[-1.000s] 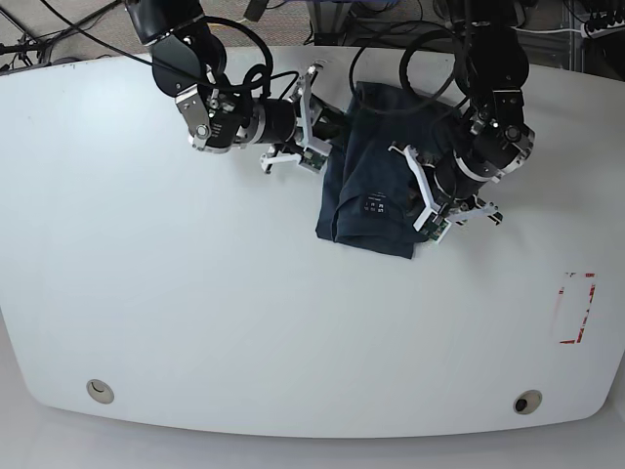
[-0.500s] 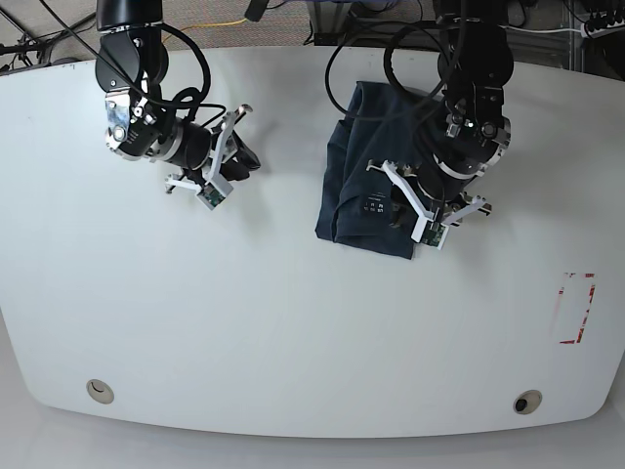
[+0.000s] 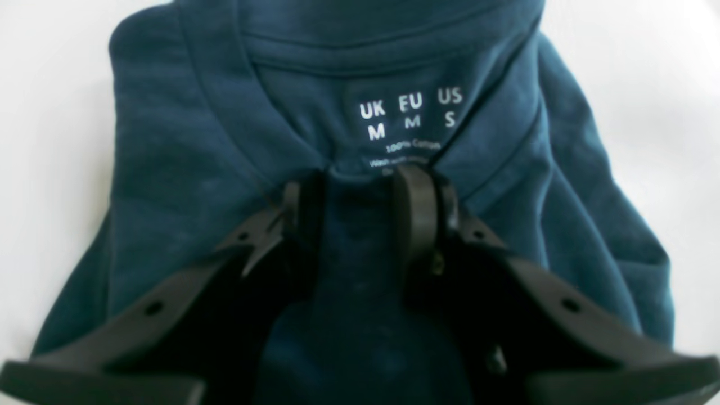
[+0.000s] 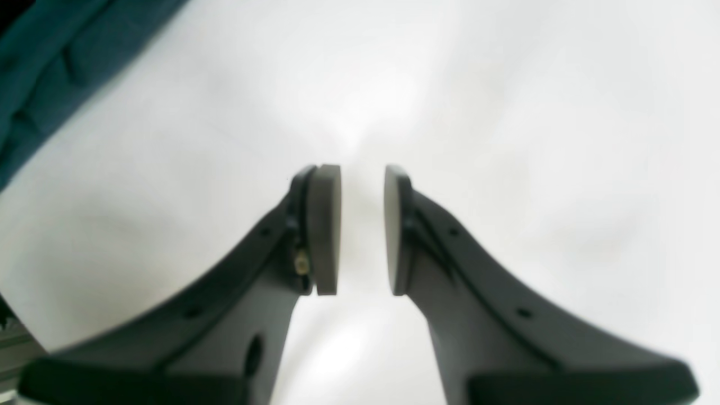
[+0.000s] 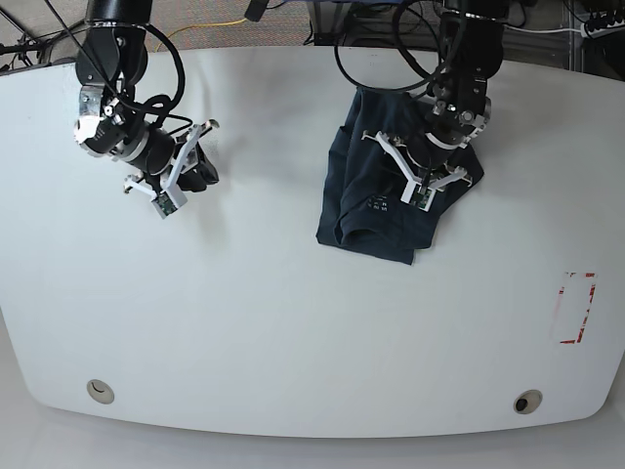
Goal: Fold the T-shirt properly
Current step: 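Drag the folded shirt with the left gripper to the table's edge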
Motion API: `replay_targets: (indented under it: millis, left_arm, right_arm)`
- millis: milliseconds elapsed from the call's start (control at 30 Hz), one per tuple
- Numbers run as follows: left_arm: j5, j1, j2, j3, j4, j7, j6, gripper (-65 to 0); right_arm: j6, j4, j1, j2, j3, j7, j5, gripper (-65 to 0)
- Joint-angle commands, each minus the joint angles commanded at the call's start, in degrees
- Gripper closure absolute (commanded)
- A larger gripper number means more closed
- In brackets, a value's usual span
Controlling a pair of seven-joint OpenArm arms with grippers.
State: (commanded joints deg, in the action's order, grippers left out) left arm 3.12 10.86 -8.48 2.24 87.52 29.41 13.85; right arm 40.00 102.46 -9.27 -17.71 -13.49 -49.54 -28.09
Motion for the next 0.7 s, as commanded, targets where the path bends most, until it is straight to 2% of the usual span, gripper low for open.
replay_targets:
  millis: [67, 200, 267, 367, 567, 700]
  left_arm:
    - [0.00, -0.53, -2.55, -1.93, -0.35, 0.00, 2.55, -19.6]
    - [0.00, -2.55, -8.00, -8.79, -2.02, 0.09, 10.11, -19.6]
    - [0.00, -4.31, -10.90, -13.63, -4.92, 0.09, 14.42, -19.6]
    - [0.00, -7.03, -14.15, -18.81, -10.37, -0.09, 19.08, -19.6]
    - [0.00, -13.27, -22.33, -25.58, -23.21, -0.35, 25.67, -19.4]
    - [0.00, -17.23, -26.99, -28.31, -28.40, -0.44, 26.15, -19.4]
  right_arm:
    - [0.00, 0.00, -0.09, 0.00, -0.88, 0.00, 0.00, -12.2]
    - [0.00, 0.09, -0.26, 0.00, -1.41, 0.00, 0.00, -12.2]
    - [0.00, 0.09, -0.26, 0.00, -1.49, 0.00, 0.00, -12.2]
    - [0.00, 0.26, -0.26, 0.00, -2.11, 0.00, 0.00, -12.2]
    - [0.00, 0.35, -0.26, 0.00, -2.11, 0.00, 0.00, -12.2]
    - [0.00, 0.44, -0.26, 0.00, -2.20, 0.00, 0.00, -12.2]
